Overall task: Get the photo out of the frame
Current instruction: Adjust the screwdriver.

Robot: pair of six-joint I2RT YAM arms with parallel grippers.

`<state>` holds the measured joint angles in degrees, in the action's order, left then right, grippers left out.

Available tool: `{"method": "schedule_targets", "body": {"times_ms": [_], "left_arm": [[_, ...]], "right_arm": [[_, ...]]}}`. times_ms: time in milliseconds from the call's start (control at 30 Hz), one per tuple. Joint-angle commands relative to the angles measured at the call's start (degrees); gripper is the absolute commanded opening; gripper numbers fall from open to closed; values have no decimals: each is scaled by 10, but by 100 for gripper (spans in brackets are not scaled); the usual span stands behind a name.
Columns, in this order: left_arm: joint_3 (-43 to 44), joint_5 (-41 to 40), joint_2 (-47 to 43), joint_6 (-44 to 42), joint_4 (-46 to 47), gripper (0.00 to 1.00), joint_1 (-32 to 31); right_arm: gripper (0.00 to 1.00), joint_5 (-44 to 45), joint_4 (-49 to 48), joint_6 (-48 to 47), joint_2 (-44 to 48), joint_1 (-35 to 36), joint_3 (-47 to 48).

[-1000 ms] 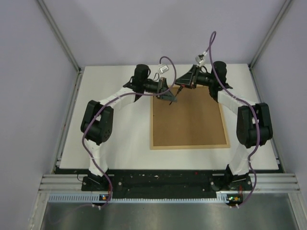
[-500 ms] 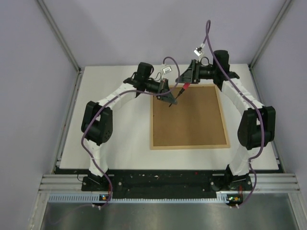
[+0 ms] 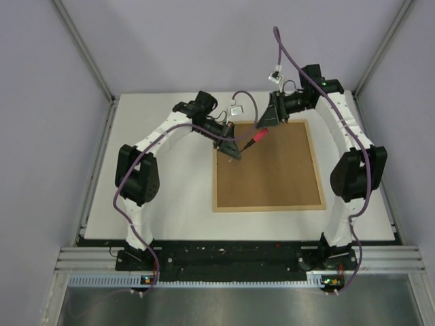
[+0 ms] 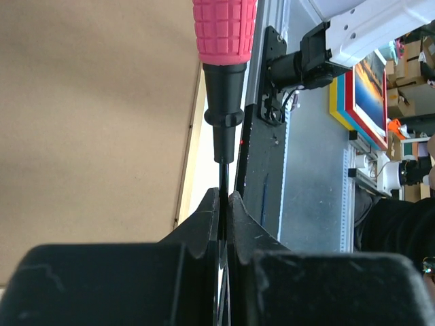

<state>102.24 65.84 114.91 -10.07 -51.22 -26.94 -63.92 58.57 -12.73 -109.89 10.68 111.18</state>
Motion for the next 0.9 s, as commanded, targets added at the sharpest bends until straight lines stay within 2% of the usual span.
{"method": "schedule_targets", "body": {"times_ms": [0,100,333,867], "left_arm": [[24,5,-25,-44,-37,0,-3],[32,4,-24,-48,-46,0,-3],[41,3,-22,-52,-57,0,-10],[60,-1,-17,-59,-74,0,-22]], "right_arm": [[57,5,98,-96,-5,-2,26],[57,23,116,-127,-11,-2,26],[57,-21,218,-207,-56,18,45],[49,-44,277,-262,-78,54,42]]}}
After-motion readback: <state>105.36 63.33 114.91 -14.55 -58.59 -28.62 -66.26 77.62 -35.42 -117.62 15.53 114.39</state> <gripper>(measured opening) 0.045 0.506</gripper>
